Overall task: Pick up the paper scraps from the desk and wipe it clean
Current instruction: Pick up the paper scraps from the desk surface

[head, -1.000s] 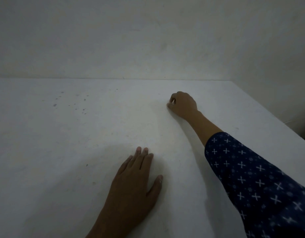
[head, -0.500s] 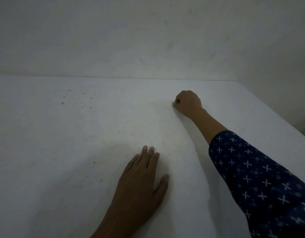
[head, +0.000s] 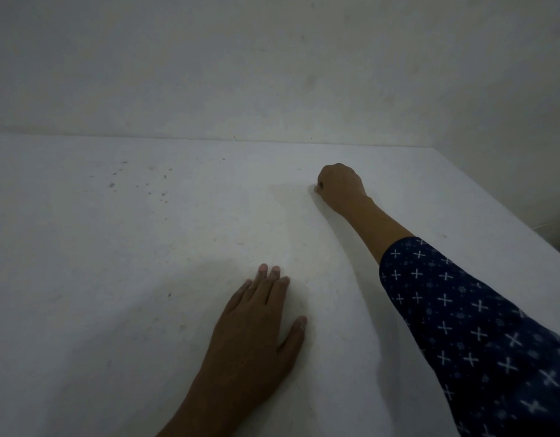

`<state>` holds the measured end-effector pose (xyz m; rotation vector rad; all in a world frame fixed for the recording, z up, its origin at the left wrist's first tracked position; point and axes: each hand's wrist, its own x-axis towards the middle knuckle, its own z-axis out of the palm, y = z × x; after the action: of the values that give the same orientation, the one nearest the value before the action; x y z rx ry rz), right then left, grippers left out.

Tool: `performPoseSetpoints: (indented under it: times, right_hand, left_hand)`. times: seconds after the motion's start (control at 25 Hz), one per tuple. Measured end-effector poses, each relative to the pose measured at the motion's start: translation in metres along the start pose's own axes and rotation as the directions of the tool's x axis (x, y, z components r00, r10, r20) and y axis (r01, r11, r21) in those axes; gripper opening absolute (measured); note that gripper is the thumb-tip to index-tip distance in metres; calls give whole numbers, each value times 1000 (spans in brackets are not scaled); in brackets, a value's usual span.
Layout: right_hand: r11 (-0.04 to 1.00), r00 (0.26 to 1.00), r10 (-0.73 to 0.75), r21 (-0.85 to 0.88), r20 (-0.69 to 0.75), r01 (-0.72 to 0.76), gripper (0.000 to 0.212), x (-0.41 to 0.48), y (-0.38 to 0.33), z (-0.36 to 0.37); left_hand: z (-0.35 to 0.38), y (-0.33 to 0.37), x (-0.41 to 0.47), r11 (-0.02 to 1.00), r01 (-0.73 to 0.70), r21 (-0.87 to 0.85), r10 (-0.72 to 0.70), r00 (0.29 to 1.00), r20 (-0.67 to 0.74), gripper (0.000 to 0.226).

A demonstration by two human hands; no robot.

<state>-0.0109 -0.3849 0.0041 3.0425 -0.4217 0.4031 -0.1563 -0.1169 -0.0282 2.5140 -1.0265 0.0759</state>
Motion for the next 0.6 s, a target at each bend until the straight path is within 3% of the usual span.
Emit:
performPoseSetpoints:
  times: [0.12, 0.28, 0.4, 0.6]
  right_hand:
    - [1000, 1000, -6, -28, -14, 6, 21, 0, -1, 5]
    - [970, 996, 86, 224, 33, -91, 22, 6, 11, -1]
    - [941, 987, 108, 309, 120, -141, 28, 8, 16, -7]
    - [937, 984, 154, 302, 89, -174, 21, 12, 13, -5]
  left_hand:
    - [1, -1, 0, 1000, 5, -3, -5, 1000, -10, 81]
    - [5, -2, 0, 1000, 3, 23, -3, 1000, -6, 67]
    - [5, 0, 0, 1000, -3, 4, 3, 1000, -15, 69]
    - [5, 0, 1, 1000, -2, 4, 2, 999, -43, 73]
